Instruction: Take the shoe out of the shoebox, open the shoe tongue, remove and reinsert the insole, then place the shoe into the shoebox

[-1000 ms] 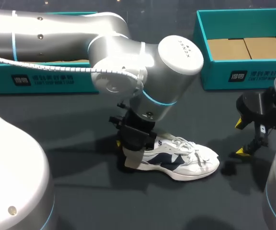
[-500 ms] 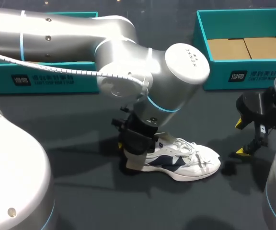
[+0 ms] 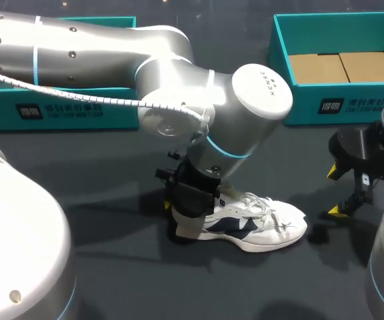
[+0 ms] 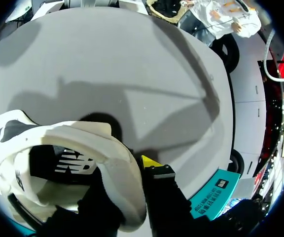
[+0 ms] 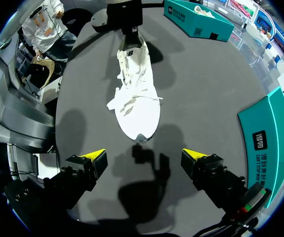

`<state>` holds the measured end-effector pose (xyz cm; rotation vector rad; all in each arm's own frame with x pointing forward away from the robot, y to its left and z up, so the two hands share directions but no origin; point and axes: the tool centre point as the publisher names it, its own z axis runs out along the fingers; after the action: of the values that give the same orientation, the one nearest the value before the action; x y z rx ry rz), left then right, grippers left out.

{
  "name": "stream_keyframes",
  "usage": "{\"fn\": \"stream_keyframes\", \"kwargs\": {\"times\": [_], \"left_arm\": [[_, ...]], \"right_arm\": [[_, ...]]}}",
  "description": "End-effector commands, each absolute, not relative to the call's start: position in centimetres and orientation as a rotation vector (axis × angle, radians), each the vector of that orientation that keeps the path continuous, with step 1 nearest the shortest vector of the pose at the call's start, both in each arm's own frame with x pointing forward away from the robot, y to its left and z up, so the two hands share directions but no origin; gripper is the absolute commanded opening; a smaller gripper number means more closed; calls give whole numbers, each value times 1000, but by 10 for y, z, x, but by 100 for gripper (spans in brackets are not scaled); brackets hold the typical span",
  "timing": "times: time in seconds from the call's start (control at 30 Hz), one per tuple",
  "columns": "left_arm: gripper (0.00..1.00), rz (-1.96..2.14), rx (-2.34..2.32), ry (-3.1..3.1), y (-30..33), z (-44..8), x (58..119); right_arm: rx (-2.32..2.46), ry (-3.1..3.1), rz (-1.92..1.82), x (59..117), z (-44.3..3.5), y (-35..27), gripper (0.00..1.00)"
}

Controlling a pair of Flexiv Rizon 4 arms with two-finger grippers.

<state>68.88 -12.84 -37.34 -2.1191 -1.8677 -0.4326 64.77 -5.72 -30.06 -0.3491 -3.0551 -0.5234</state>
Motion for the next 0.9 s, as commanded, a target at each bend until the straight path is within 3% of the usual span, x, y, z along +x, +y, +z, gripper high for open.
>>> {"fn": "stream_keyframes", "kwargs": {"times": [0.03,0.5,0.63,0.77,0.9], "left_arm": [[0,-427,-2113,-1878,-131,-376,688],[0,-441,-2111,-1869,-130,-380,685],[31,-444,-2111,-1871,-128,-380,684],[47,-439,-2116,-1881,-127,-376,685],[85,-425,-2135,-1908,-127,-365,684]], "right_arm": [[-351,-3058,-522,646,-301,-57,100],[-351,-3058,-522,646,-301,-57,100],[-351,-3058,-522,646,-301,-57,100],[-351,-3058,-522,646,-301,-57,100],[-351,-3058,-522,646,-301,-57,100]]}}
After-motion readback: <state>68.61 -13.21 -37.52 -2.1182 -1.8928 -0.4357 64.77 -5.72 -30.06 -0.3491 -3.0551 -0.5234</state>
